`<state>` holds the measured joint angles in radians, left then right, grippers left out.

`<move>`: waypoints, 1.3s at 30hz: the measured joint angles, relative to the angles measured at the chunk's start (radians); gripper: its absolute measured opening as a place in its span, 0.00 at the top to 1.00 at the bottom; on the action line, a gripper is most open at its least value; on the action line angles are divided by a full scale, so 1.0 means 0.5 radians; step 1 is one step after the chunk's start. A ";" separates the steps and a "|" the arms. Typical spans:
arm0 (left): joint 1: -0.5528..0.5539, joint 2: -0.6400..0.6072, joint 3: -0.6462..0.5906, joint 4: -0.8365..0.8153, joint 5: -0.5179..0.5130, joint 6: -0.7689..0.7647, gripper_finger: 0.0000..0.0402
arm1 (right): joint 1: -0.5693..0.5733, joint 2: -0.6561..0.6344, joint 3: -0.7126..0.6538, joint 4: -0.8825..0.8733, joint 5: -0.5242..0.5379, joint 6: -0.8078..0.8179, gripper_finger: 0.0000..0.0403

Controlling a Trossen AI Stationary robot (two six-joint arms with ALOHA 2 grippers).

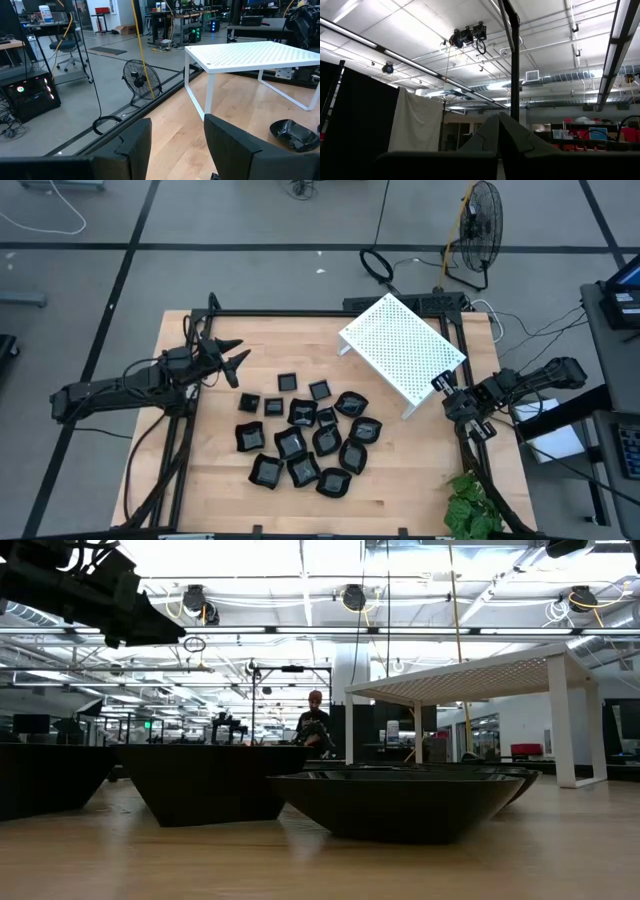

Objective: Pick & Place Mini shaped plates

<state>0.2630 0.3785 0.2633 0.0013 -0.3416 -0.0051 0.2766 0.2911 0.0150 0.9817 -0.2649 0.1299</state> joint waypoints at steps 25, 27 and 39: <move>0.001 0.000 -0.001 0.000 0.000 0.000 0.54 | 0.000 0.000 0.000 0.014 0.000 0.240 1.00; 0.000 0.000 0.000 0.000 0.000 0.001 0.54 | 0.000 0.000 -0.001 0.014 0.000 0.239 1.00; 0.001 0.000 -0.001 0.040 0.000 0.001 0.54 | 0.000 0.000 0.000 0.014 0.000 0.238 1.00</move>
<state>0.2634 0.3786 0.2630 0.0211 -0.3416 -0.0048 0.2764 0.2913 0.0151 0.9890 -0.2649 0.2489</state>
